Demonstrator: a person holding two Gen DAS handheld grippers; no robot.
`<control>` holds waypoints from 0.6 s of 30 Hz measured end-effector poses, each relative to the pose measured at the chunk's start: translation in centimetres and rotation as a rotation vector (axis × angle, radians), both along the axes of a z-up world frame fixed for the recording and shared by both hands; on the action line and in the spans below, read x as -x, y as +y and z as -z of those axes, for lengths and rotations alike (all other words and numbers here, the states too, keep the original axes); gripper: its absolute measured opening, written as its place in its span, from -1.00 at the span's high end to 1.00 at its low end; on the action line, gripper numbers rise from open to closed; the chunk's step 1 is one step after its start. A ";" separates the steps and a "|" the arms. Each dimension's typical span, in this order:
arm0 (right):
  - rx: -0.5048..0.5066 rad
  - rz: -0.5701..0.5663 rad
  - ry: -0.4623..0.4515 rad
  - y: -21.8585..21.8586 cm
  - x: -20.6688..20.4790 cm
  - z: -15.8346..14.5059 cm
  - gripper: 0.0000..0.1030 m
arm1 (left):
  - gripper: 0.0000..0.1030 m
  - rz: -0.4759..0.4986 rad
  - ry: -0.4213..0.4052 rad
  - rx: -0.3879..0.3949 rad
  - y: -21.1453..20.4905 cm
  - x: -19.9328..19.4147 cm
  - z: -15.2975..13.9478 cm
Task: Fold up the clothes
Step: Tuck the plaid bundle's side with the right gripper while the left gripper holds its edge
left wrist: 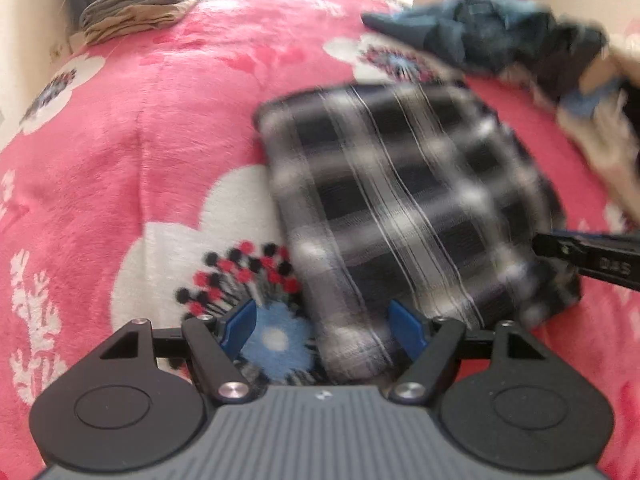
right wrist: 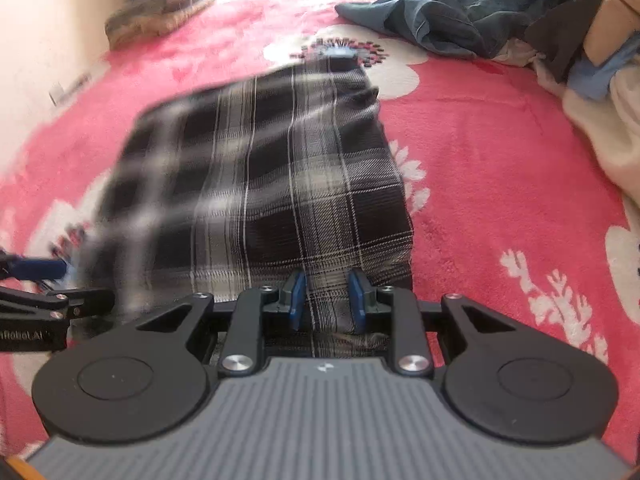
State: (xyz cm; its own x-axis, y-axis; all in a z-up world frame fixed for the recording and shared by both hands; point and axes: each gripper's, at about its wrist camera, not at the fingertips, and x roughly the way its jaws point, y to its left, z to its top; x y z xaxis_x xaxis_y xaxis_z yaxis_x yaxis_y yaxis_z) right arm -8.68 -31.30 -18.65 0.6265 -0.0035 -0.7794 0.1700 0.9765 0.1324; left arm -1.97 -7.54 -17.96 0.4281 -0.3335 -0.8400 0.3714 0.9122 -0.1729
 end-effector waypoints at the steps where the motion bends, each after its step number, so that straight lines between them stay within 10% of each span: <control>1: -0.031 0.011 -0.024 -0.6 0.4 -0.6 0.51 | -0.44 0.000 0.018 0.041 0.8 -0.4 0.0; 9: -0.484 0.248 -0.135 -8.6 2.5 0.2 0.11 | -0.41 0.016 0.220 0.328 4.0 -3.7 2.2; 18: -0.762 0.368 -0.103 -11.0 3.8 5.2 -0.12 | -0.40 0.036 0.250 0.365 3.4 -4.2 3.4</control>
